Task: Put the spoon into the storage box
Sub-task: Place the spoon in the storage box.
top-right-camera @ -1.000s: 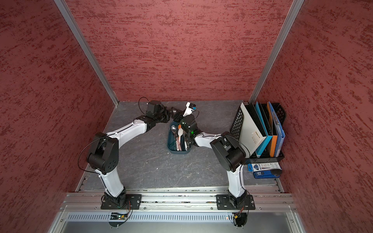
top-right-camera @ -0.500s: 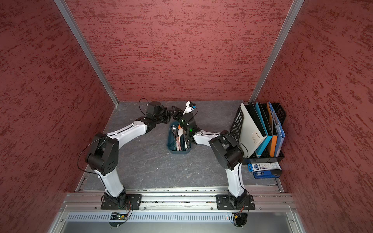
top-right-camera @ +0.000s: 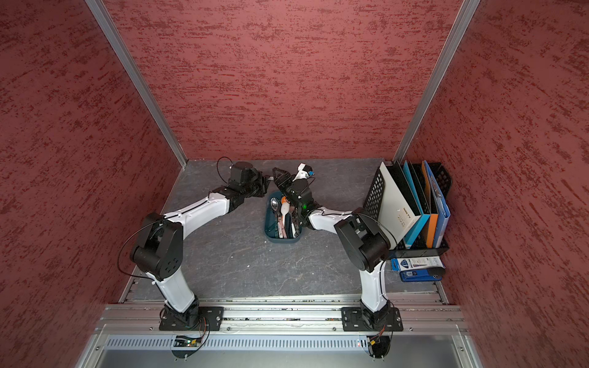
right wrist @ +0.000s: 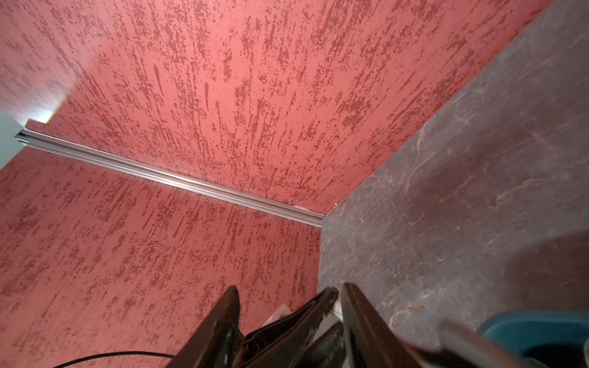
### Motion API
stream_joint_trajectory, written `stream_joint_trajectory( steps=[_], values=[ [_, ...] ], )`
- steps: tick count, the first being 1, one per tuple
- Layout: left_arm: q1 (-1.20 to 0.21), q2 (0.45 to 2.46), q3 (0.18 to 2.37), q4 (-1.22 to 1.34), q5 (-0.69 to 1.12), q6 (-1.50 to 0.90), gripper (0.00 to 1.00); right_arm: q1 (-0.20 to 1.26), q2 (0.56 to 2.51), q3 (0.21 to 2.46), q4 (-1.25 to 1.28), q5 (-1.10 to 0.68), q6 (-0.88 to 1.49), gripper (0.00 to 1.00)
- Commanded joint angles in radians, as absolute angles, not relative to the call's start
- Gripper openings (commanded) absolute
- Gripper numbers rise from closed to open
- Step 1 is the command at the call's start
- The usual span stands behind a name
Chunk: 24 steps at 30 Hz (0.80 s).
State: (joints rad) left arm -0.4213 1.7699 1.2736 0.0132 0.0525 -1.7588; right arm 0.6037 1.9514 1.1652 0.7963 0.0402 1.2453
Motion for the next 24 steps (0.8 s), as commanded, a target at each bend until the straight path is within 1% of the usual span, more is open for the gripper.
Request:
stream_joint_trajectory(
  steps=[1,5,8,12,15,19,24],
  values=[
    [-0.417,1.714,1.287,0.079,0.032,-1.736,0.0,0.588,1.917,1.108,0.677,-0.001,1.314,0.54],
    [-0.418,1.727,1.299,0.081,0.03,-1.72,0.0,0.588,1.873,1.068,0.657,-0.029,1.31,0.54],
    [-0.419,1.733,1.297,0.094,0.046,-1.725,0.0,0.588,1.847,1.044,0.631,-0.004,1.278,0.56],
    [-0.429,1.722,1.277,0.084,0.065,-1.727,0.0,0.588,1.889,1.041,0.768,0.068,1.299,0.56],
    [-0.43,1.711,1.25,0.084,0.06,-1.741,0.0,0.589,1.921,1.083,0.862,0.073,1.263,0.56],
    [-0.428,1.71,1.251,0.078,0.059,-1.743,0.0,0.595,1.935,1.11,0.89,0.039,1.232,0.54],
    [-0.433,1.728,1.276,0.076,0.09,-1.741,0.0,0.595,1.95,1.109,0.899,0.086,1.226,0.55]
  ],
)
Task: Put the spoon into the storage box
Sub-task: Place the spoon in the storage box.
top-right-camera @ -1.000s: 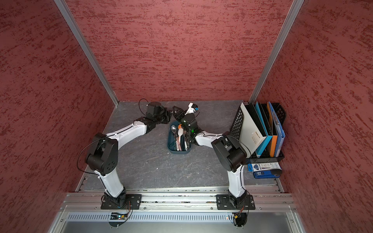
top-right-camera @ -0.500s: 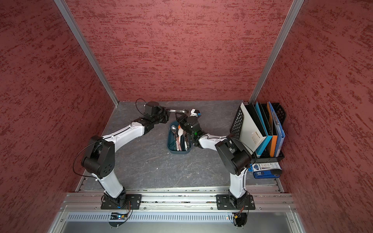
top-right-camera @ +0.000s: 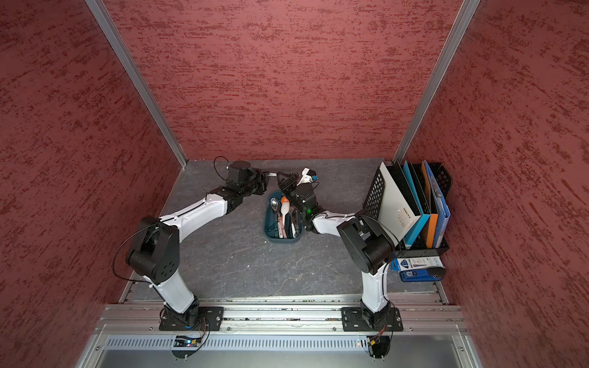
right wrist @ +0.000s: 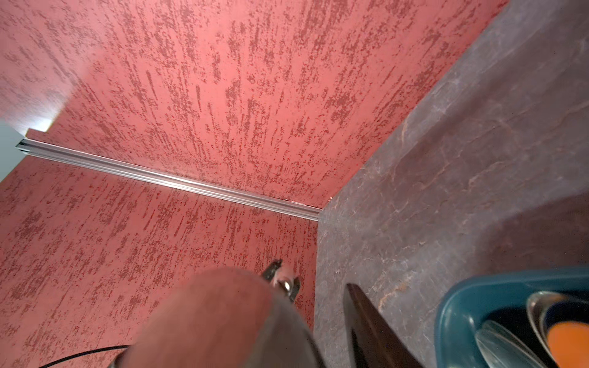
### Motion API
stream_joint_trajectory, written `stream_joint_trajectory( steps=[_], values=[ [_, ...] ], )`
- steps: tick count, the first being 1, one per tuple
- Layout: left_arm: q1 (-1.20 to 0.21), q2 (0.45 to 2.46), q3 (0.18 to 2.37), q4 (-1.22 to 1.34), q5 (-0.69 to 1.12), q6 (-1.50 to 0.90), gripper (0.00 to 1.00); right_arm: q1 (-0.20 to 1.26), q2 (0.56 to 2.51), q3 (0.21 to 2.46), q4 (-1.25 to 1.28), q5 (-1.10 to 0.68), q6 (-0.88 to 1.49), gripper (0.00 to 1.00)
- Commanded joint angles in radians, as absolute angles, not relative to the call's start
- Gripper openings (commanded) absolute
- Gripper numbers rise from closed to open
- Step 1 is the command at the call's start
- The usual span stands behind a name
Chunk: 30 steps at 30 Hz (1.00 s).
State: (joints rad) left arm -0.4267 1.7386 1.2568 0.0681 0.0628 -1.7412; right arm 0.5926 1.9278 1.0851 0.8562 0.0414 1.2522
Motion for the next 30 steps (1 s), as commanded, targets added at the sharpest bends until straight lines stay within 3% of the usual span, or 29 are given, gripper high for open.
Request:
stream_joint_trajectory(
  steps=[1,4,10,14,17,19,22,25,30],
  values=[
    [-0.435,1.731,1.275,0.085,0.098,-1.743,0.0,0.595,1.956,1.119,0.89,0.089,1.224,0.54],
    [-0.441,1.734,1.28,0.078,0.126,-1.737,0.0,0.594,1.994,1.141,0.923,0.11,1.236,0.49],
    [-0.447,1.73,1.247,0.093,0.152,-1.737,0.0,0.591,2.025,1.183,0.965,0.123,1.21,0.21],
    [-0.446,1.736,1.23,0.119,0.182,-1.718,0.01,0.585,2.01,1.156,0.982,0.133,1.204,0.09],
    [-0.435,1.75,1.22,0.155,0.229,-1.682,0.28,0.576,1.979,1.116,0.982,0.131,1.194,0.04],
    [-0.423,1.753,1.209,0.189,0.265,-1.636,0.65,0.562,1.949,1.083,0.962,0.117,1.196,0.01],
    [-0.399,1.723,1.204,0.149,0.284,-1.513,0.96,0.529,1.88,1.027,0.86,0.061,1.202,0.0],
    [-0.365,1.667,1.193,0.086,0.292,-1.357,1.0,0.484,1.82,0.998,0.713,-0.055,1.186,0.0],
    [-0.312,1.535,1.144,-0.093,0.266,-1.062,1.0,0.412,1.838,1.111,0.397,-0.454,1.093,0.0]
  ],
)
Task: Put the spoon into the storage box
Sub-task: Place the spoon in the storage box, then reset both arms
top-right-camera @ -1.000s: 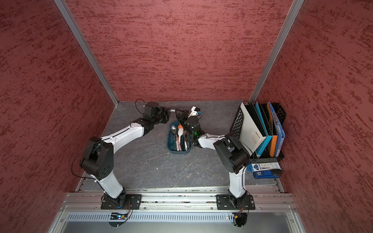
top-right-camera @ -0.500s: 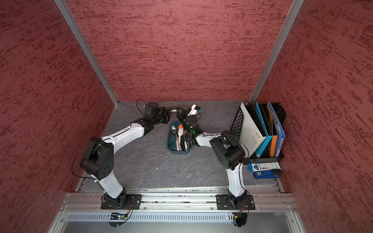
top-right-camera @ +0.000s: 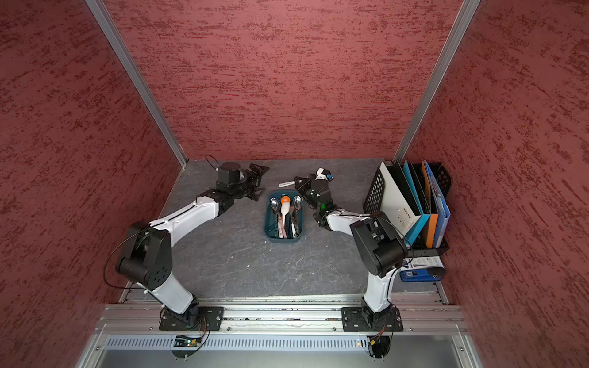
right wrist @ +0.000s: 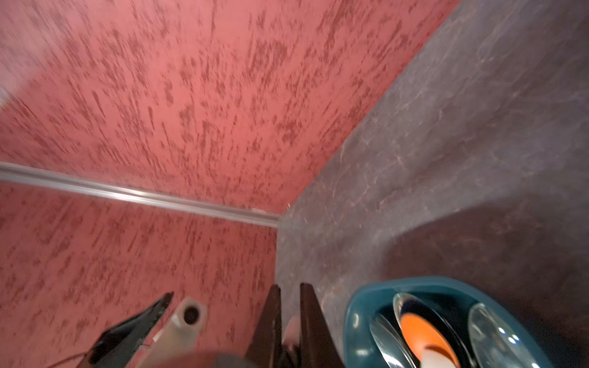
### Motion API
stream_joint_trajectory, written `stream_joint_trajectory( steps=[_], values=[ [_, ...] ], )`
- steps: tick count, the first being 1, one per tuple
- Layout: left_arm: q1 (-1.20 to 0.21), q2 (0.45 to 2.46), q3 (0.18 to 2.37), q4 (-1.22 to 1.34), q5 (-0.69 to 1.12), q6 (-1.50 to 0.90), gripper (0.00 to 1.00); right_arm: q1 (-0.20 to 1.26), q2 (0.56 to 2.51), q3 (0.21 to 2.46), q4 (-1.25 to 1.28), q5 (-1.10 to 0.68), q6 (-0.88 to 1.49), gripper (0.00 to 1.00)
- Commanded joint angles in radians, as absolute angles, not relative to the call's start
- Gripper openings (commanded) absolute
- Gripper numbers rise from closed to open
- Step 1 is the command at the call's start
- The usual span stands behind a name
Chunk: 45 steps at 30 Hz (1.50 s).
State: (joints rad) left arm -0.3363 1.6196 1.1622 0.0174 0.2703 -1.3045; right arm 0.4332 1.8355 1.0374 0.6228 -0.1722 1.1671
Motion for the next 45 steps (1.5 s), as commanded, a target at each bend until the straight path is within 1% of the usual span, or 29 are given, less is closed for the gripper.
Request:
stream_joint_trajectory(
  steps=[1,3,5,8,11,18,23,24,25,28,30,32,33,36,38,39,42,45],
  values=[
    [-0.301,1.511,1.131,-0.125,0.253,-1.013,1.0,0.41,1.856,1.155,0.313,-0.53,1.059,0.0],
    [-0.269,1.462,1.109,-0.2,0.222,-0.922,1.0,0.411,1.906,1.254,0.12,-0.67,0.956,0.0],
    [-0.238,1.422,1.097,-0.251,0.206,-0.832,1.0,0.417,1.939,1.328,-0.027,-0.739,0.859,0.0],
    [-0.215,1.379,1.101,-0.348,0.153,-0.699,1.0,0.437,1.976,1.451,-0.314,-0.744,0.624,0.0],
    [-0.203,1.362,1.11,-0.418,0.123,-0.609,0.99,0.454,2.03,1.546,-0.523,-0.752,0.484,0.0],
    [-0.187,1.356,1.093,-0.462,0.114,-0.555,1.0,0.48,2.109,1.574,-0.678,-0.716,0.381,0.02],
    [-0.181,1.35,1.094,-0.475,0.101,-0.523,1.0,0.489,2.137,1.583,-0.741,-0.636,0.339,0.06],
    [-0.177,1.347,1.096,-0.473,0.105,-0.512,1.0,0.489,2.137,1.586,-0.745,-0.623,0.338,0.09],
    [-0.175,1.345,1.098,-0.476,0.103,-0.505,1.0,0.49,2.136,1.593,-0.755,-0.607,0.332,0.15],
    [-0.17,1.337,1.101,-0.479,0.097,-0.478,1.0,0.489,2.113,1.607,-0.769,-0.566,0.324,0.37],
    [-0.167,1.328,1.095,-0.477,0.092,-0.461,1.0,0.489,2.085,1.602,-0.765,-0.554,0.317,0.46],
    [-0.163,1.321,1.09,-0.474,0.09,-0.444,1.0,0.489,2.059,1.603,-0.773,-0.533,0.31,0.59],
    [-0.16,1.318,1.086,-0.469,0.092,-0.433,1.0,0.488,2.043,1.602,-0.775,-0.525,0.308,0.62],
    [-0.154,1.308,1.065,-0.448,0.095,-0.398,1.0,0.489,1.999,1.593,-0.772,-0.499,0.294,0.68],
    [-0.15,1.298,1.043,-0.424,0.098,-0.374,1.0,0.489,1.967,1.586,-0.767,-0.461,0.275,0.76],
    [-0.147,1.294,1.029,-0.41,0.103,-0.359,1.0,0.489,1.945,1.576,-0.759,-0.44,0.264,0.78],
    [-0.138,1.283,0.989,-0.375,0.084,-0.321,1.0,0.489,1.878,1.539,-0.726,-0.374,0.21,0.82],
    [-0.123,1.269,0.903,-0.281,0.053,-0.251,1.0,0.486,1.785,1.454,-0.645,-0.282,0.123,0.84]
  ],
)
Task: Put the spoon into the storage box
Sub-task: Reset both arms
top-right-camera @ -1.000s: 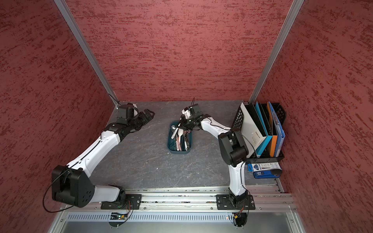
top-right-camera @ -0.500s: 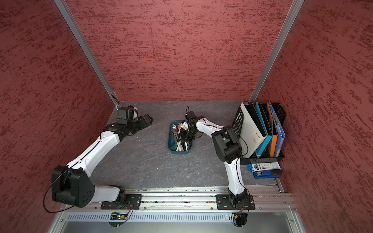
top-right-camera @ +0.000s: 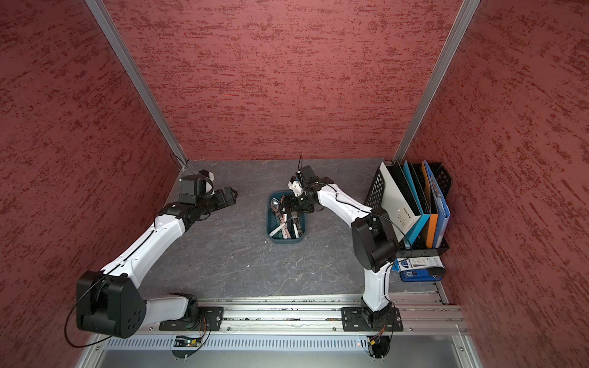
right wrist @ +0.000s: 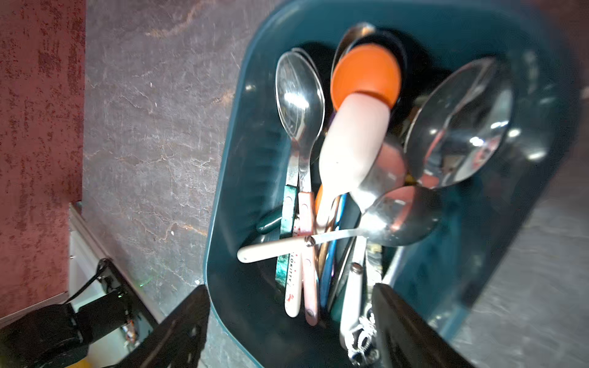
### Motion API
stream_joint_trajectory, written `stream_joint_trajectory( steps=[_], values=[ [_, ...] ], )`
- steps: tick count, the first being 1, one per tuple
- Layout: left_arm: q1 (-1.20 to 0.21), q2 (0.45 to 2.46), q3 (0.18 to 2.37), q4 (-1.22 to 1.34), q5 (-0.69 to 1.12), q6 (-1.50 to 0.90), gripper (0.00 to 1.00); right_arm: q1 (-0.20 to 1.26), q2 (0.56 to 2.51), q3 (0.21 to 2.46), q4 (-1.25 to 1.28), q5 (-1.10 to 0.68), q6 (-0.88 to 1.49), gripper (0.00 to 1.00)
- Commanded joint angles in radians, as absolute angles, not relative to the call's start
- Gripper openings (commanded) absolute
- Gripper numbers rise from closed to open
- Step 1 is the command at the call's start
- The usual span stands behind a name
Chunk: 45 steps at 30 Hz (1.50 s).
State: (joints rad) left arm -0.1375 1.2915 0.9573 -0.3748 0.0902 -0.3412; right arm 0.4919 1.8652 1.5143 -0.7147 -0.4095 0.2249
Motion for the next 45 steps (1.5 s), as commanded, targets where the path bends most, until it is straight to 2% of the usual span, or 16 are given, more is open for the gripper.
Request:
stream_joint_trajectory(
  steps=[1,4,6,9,10,11,16,21,24,27,31,33,38,45],
  values=[
    [-0.121,1.264,0.867,-0.242,0.015,-0.232,1.0,0.483,1.736,1.398,-0.587,-0.247,0.087,0.86],
    [-0.108,1.255,0.725,-0.059,-0.074,-0.165,1.0,0.446,1.591,1.179,-0.355,-0.157,-0.003,0.98],
    [-0.095,1.257,0.64,0.076,-0.112,-0.136,1.0,0.403,1.518,1.055,-0.231,-0.093,-0.053,0.99],
    [-0.042,1.258,0.623,0.115,-0.138,-0.143,1.0,0.322,1.462,0.889,-0.206,-0.081,-0.061,0.99],
    [-0.032,1.252,0.603,0.158,-0.149,-0.129,1.0,0.293,1.462,0.842,-0.008,0.04,-0.095,0.99],
    [-0.031,1.247,0.579,0.205,-0.154,-0.109,1.0,0.258,1.462,0.814,0.021,0.049,-0.095,0.99],
    [0.023,1.287,0.423,0.519,-0.161,-0.061,1.0,0.074,1.476,0.653,0.297,-0.077,-0.027,0.99],
    [0.088,1.382,0.346,0.817,-0.052,-0.101,1.0,0.019,1.55,0.627,0.487,-0.169,-0.079,0.99],
    [0.071,1.455,0.362,0.853,0.043,-0.041,1.0,-0.011,1.542,0.611,0.509,-0.208,-0.06,0.99],
    [0.062,1.543,0.33,1.012,0.056,-0.021,1.0,-0.016,1.495,0.482,0.692,-0.244,-0.063,0.99],
    [0.046,1.525,0.377,0.883,0.041,-0.01,1.0,-0.017,1.552,0.347,0.996,-0.26,-0.065,0.99],
    [0.031,1.531,0.38,0.89,0.016,0.0,1.0,-0.018,1.533,0.377,0.908,-0.23,-0.057,0.99],
    [0.026,1.534,0.381,0.896,0.007,0.003,1.0,-0.019,1.54,0.4,0.875,-0.107,-0.011,0.99],
    [0.027,1.531,0.382,0.888,0.007,0.003,1.0,-0.015,1.543,0.4,0.88,-0.11,-0.016,0.99]
  ],
)
